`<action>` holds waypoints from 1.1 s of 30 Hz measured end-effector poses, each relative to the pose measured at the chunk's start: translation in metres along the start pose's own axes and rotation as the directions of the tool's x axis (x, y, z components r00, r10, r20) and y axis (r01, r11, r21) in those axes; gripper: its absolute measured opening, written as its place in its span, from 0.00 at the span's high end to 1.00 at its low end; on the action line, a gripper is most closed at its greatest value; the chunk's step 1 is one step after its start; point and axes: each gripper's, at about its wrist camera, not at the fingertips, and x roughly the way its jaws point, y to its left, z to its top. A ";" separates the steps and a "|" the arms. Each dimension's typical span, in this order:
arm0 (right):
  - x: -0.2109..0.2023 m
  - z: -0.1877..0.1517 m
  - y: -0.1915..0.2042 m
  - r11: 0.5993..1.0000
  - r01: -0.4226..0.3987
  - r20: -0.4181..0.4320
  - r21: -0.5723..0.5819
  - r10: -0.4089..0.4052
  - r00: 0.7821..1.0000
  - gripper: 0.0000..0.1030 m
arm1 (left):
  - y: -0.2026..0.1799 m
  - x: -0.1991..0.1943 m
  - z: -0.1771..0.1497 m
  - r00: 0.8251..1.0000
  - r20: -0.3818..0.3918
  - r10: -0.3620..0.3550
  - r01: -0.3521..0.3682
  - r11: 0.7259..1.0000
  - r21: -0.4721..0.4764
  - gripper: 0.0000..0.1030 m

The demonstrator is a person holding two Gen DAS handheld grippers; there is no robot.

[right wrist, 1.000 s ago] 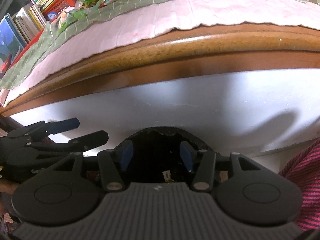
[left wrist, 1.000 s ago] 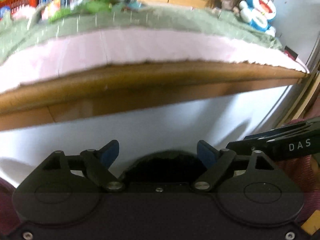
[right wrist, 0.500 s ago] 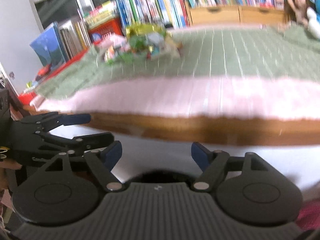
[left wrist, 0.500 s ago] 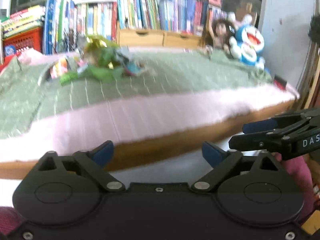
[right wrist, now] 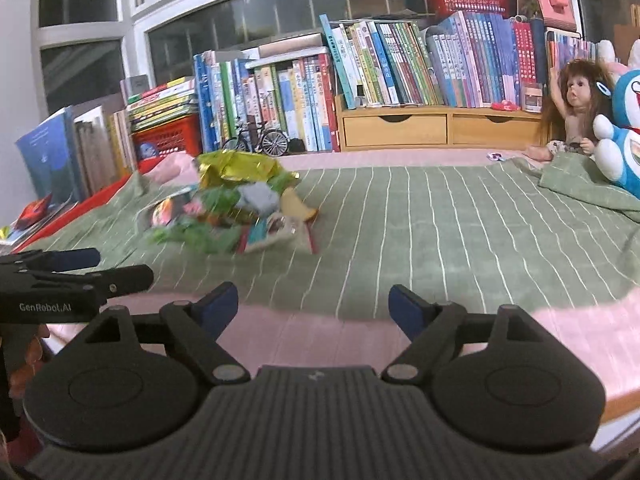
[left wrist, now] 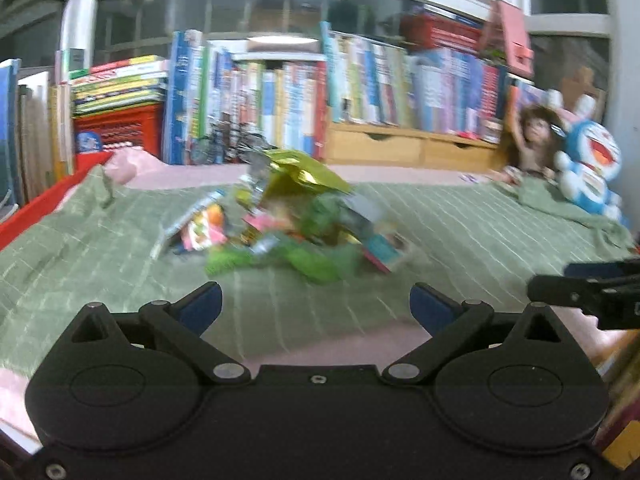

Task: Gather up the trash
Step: 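Grasp the white RICE packet with the right gripper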

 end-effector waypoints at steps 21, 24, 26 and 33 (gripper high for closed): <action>0.129 0.029 0.024 0.994 -0.053 -0.168 -0.098 0.036 0.985 0.12 | 0.034 0.097 0.024 1.000 -0.021 -0.020 0.017 0.993 -0.114 0.34; 0.139 0.032 0.027 0.992 -0.069 -0.180 -0.107 0.049 0.983 0.12 | 0.036 0.095 0.024 1.000 -0.013 -0.013 0.012 0.995 -0.103 0.37; 0.146 0.035 0.029 0.990 -0.076 -0.184 -0.118 0.053 0.982 0.12 | 0.037 0.092 0.024 1.000 -0.002 -0.011 0.010 0.994 -0.107 0.37; 0.159 0.037 0.037 0.985 -0.120 -0.205 -0.125 0.093 0.974 0.12 | 0.037 0.093 0.022 1.000 0.001 -0.003 0.003 0.996 -0.087 0.35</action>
